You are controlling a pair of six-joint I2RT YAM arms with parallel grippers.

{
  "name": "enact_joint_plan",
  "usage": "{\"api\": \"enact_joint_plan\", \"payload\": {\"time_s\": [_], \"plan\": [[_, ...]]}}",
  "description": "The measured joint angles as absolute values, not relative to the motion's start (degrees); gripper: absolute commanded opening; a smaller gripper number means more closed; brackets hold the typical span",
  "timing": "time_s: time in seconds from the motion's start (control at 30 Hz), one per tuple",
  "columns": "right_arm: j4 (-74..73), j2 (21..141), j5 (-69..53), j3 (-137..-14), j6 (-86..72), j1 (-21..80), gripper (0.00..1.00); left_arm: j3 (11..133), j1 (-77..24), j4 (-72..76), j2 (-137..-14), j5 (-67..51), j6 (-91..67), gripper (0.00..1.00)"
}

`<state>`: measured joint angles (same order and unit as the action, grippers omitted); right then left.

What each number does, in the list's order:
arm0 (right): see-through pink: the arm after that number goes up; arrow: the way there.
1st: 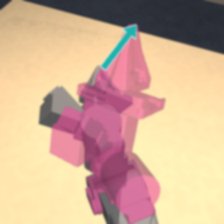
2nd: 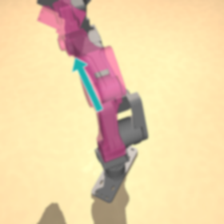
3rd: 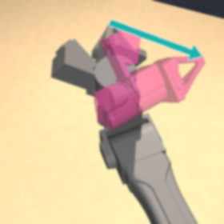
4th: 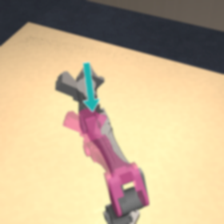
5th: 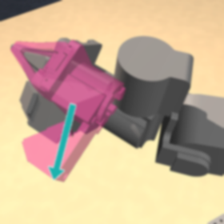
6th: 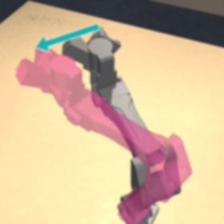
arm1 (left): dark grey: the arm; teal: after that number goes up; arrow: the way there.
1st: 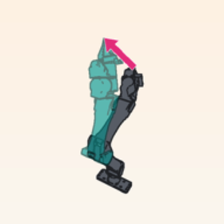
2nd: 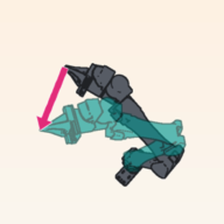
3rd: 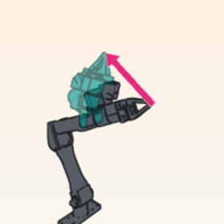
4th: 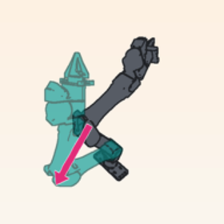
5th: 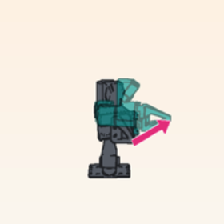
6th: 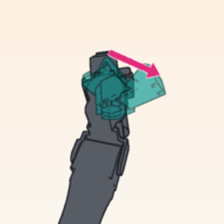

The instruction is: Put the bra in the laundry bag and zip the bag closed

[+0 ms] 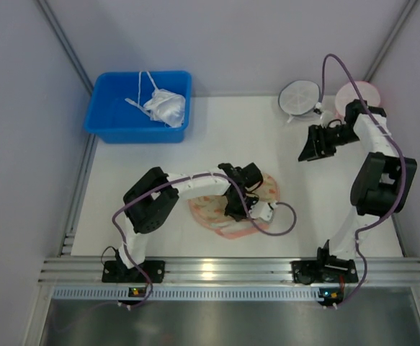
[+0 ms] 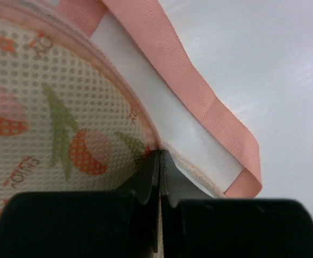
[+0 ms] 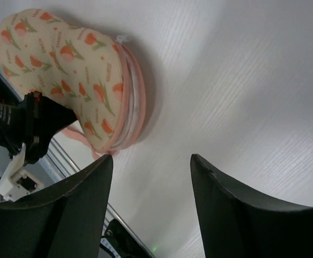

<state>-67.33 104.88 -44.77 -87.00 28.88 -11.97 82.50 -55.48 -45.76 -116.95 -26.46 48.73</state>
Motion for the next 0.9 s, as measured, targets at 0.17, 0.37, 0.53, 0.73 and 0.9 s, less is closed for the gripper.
{"api": "enact_joint_plan", "payload": {"time_s": [0.17, 0.37, 0.53, 0.73, 0.9], "plan": [[-67.31, 106.98, -46.50, -91.31, 28.91, -4.86, 0.64, 76.79, -60.12, -46.17, -112.01, -18.46, 68.73, 0.00], [-67.18, 114.52, -46.19, -96.60, 29.91, 9.91, 0.68, 71.83, -60.66, -46.63, -108.07, -13.72, 84.66, 0.00], [-69.65, 126.50, -44.71, -105.23, 32.53, 18.20, 0.67, 66.43, -61.71, -45.10, -104.47, -8.64, 93.54, 0.00], [-70.67, 133.38, -44.69, -108.07, 34.00, 20.95, 0.58, 63.90, -62.76, -43.48, -102.98, -5.37, 98.45, 0.00], [-72.44, 134.45, -46.78, -106.69, 36.71, 21.28, 0.14, 63.20, -62.74, -42.37, -102.74, -3.31, 99.68, 0.13]]}}
